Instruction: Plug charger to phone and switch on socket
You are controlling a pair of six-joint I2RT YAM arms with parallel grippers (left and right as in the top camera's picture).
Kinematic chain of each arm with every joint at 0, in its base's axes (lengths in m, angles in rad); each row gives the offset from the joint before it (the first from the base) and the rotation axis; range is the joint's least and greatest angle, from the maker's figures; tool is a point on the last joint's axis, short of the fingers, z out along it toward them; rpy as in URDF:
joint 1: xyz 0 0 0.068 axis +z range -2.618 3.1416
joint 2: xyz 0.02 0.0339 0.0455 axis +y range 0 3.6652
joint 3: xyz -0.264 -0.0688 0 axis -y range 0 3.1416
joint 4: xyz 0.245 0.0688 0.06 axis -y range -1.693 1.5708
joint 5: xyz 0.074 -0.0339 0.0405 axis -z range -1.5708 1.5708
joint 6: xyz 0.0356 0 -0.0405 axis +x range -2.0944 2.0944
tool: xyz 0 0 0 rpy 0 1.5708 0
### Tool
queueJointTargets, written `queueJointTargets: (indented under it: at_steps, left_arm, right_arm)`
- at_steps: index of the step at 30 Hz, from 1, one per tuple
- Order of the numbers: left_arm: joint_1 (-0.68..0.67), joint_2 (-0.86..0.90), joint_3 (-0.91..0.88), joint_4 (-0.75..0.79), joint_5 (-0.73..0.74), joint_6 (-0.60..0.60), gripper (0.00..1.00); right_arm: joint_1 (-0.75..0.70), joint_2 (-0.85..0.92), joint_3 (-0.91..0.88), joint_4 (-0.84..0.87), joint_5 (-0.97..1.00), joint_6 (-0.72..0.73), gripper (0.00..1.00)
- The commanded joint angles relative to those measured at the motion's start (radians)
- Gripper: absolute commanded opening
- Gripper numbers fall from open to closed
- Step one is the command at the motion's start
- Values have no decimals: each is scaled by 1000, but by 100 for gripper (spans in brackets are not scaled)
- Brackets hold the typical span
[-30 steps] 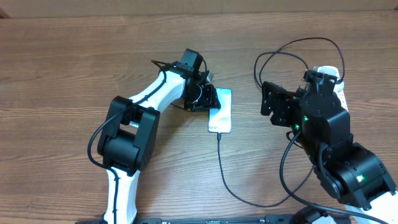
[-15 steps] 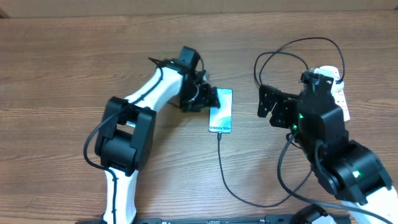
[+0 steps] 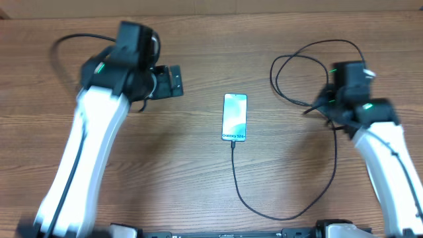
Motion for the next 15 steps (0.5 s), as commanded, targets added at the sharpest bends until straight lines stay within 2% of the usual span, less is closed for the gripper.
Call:
queueJointTargets:
  at_steps: [1, 3, 8, 15]
  left_arm:
    - [-35, -260, -111, -10, -256, -57, 100]
    - [-32, -388, -193, -16, -306, -113, 100]
    - [-31, -603, -328, -19, -318, -120, 100]
    - [-31, -629, -332, -91, -315, -120, 100]
  right_arm:
    - [-175, 57, 76, -11, -80, 0, 4]
    - [-253, 105, 106, -29, -123, 0, 4]
    - [-387, 270, 260, -107, -176, 0, 4]
    - [-436, 555, 564, -270, -177, -20, 4]
